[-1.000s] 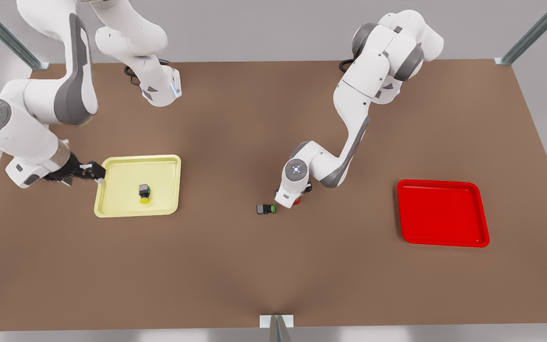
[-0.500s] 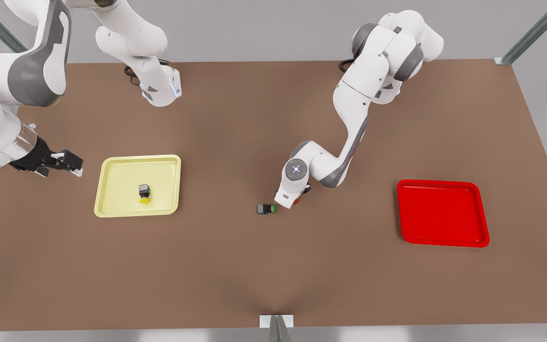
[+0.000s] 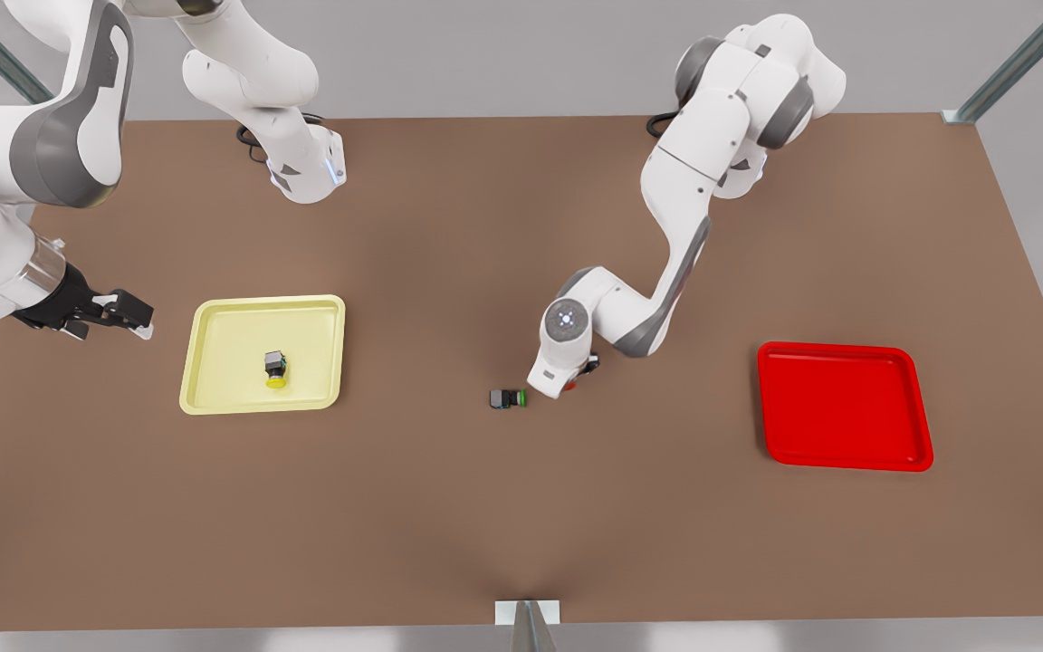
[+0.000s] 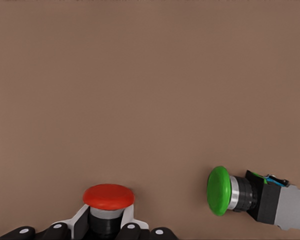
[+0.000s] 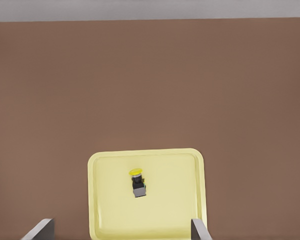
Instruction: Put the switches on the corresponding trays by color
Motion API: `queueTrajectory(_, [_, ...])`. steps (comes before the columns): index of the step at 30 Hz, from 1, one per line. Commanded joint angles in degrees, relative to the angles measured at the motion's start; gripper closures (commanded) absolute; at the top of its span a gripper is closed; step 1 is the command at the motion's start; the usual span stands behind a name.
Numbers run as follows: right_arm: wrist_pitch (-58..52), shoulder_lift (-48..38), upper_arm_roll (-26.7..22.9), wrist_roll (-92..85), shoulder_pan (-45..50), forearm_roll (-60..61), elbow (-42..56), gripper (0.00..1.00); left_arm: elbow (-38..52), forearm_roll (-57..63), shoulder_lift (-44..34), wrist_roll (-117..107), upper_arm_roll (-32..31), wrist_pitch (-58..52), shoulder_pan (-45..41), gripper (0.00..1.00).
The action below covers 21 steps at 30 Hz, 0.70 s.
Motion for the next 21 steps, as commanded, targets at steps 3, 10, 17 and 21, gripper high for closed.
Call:
queueTrajectory(3, [0.00, 0.26, 0.00, 0.00, -0.02, 0.00, 0.09, 0.00, -0.02, -4.36, -1.06, 0.63, 0.93, -1.24, 0.18, 0.43])
queueTrajectory(10, [0.00, 0.79, 0.09, 0.00, 0.16, 0.00, 1.06, 0.00, -20.57, -7.87, -20.74, 29.71, 14.90, -6.51, 0.62, 0.44])
queueTrajectory(17, [0.00, 1.40, 0.09, 0.00, 0.42, -0.09, 1.50, 0.00, -37.11, -7.61, -26.28, 69.44, 36.78, 6.15, 0.35, 0.44])
queueTrajectory(21, [0.00, 1.58, 0.09, 0.00, 0.42, 0.00, 1.85, 0.00, -36.40, -7.70, -22.94, 77.79, 39.51, 12.47, 3.78, 0.44])
